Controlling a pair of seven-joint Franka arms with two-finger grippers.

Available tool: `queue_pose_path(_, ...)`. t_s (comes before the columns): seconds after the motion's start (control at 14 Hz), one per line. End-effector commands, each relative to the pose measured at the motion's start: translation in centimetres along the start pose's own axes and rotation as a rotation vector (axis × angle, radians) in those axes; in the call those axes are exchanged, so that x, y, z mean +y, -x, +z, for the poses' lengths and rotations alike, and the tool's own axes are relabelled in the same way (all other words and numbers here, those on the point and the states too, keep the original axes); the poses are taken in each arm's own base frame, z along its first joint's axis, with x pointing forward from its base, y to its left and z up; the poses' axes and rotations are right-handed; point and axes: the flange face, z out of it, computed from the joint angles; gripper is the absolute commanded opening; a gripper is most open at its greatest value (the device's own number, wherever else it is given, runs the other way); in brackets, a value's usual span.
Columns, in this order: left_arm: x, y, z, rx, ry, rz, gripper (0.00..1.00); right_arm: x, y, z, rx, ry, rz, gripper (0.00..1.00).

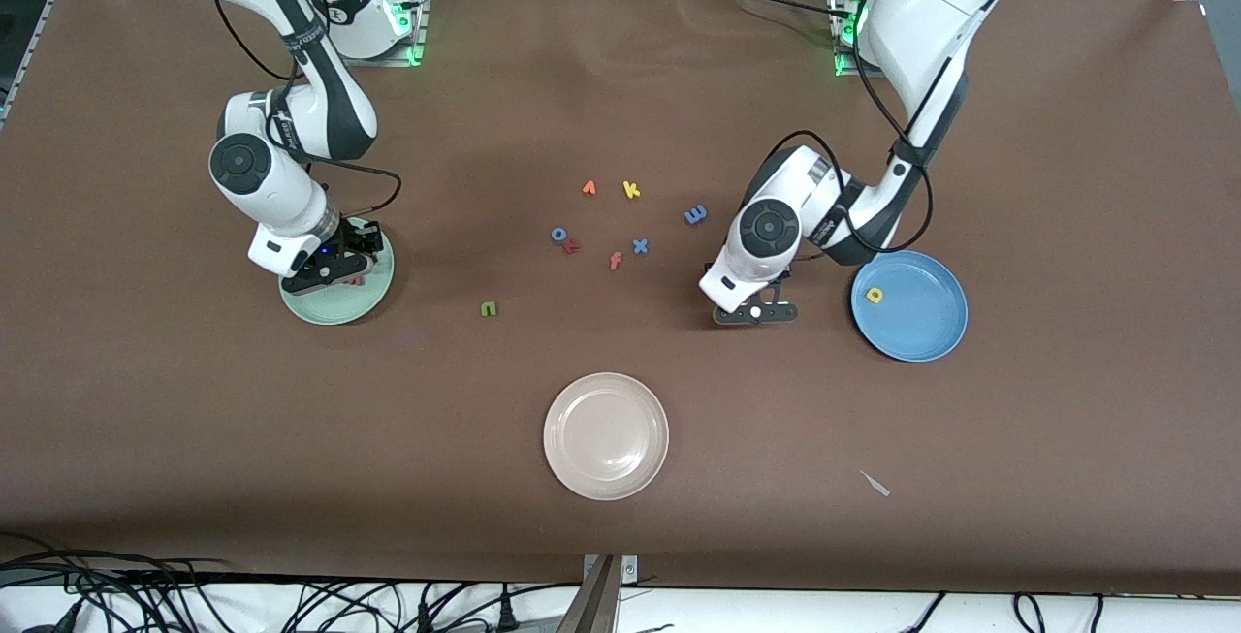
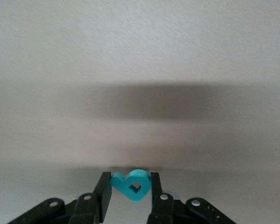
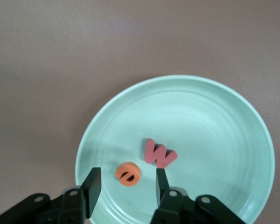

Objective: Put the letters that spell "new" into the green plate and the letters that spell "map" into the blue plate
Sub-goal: 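Drop the e on the green plate and the b on the blue plate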

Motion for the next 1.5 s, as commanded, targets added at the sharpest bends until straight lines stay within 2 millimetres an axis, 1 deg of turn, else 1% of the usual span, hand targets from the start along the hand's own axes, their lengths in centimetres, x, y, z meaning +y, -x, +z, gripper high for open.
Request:
queue_pose_path(0.0, -2.9, -1.5, -2.6, -0.043, -0.007, 0.073, 0.31, -2.8, -2.1, -3.2, 0.003, -0.023, 0.042, 0.61)
queue_pose_path(0.07, -4.4, -2.1, -3.0, -0.063, 0.003, 0.103, 0.31, -4.4, -3.5, -4.5, -0.01, -0.028, 0.066, 0.62)
queue_pose_path(0.14, -6.0, -2.5, -3.4, -0.083, 0.002, 0.139, 0.31, -5.7, -4.6, -5.2, -0.03, -0.031, 0.096, 0.63)
queue_pose_path(0.21, -7.6, -2.5, -3.9, -0.111, -0.007, 0.188, 0.31, -7.1, -5.4, -5.2, -0.036, -0.035, 0.105, 0.64)
queue_pose_path(0.29, -9.7, -2.9, -4.2, -0.145, -0.009, 0.239, 0.31, -8.1, -6.1, -4.8, -0.034, -0.036, 0.119, 0.64)
queue_pose_path(0.36, -11.9, -3.3, -4.6, -0.16, -0.002, 0.287, 0.31, -9.9, -6.8, -4.1, -0.027, -0.038, 0.146, 0.64)
queue_pose_path(0.5, -16.2, -4.1, -4.6, -0.2, 0.017, 0.384, 0.31, -13.3, -8.1, -1.6, 0.009, -0.044, 0.187, 0.66)
queue_pose_path(0.57, -17.6, -4.5, -4.5, -0.203, 0.027, 0.423, 0.31, -14.1, -8.6, -0.3, 0.028, -0.049, 0.205, 0.66)
queue_pose_path(0.64, -18.8, -4.7, -4.2, -0.208, 0.03, 0.444, 0.31, -14.6, -9.1, 0.5, 0.048, -0.055, 0.22, 0.66)
queue_pose_path(0.72, -19.8, -4.8, -3.9, -0.212, 0.038, 0.453, 0.31, -15.2, -9.7, 0.7, 0.059, -0.06, 0.231, 0.66)
queue_pose_path(0.79, -21.3, -5.1, -3.6, -0.215, 0.048, 0.47, 0.31, -15.9, -10.2, 0.6, 0.068, -0.063, 0.238, 0.66)
queue_pose_path(0.86, -22.3, -5.2, -3.5, -0.216, 0.057, 0.504, 0.31, -16.6, -10.3, 0.5, 0.069, -0.063, 0.24, 0.66)
queue_pose_path(1.0, -25.1, -5.7, -2.9, -0.219, 0.058, 0.569, 0.31, -16.8, -10.3, 1.8, 0.064, -0.061, 0.244, 0.66)
queue_pose_path(1.07, -26.0, -5.8, -2.6, -0.223, 0.032, 0.597, 0.33, -16.9, -10.9, 2.1, 0.078, -0.065, 0.244, 0.66)
queue_pose_path(1.15, -26.3, -5.9, -2.3, -0.228, 0.021, 0.607, 0.49, -17.1, -11.2, 2.4, 0.079, -0.068, 0.246, 0.66)
queue_pose_path(1.22, -26.2, -6.0, -2.3, -0.226, 0.022, 0.618, 0.9, -17.3, -11.5, 2.7, 0.082, -0.069, 0.244, 0.66)
queue_pose_path(1.29, -25.9, -5.9, -2.4, -0.225, 0.03, 0.631, 1.0, -17.7, -11.4, 3.2, 0.081, -0.069, 0.238, 0.66)
queue_pose_path(1.43, -25.2, -5.8, -2.8, -0.22, 0.032, 0.614, 1.0, -17.9, -11.3, 3.5, 0.085, -0.071, 0.235, 0.66)
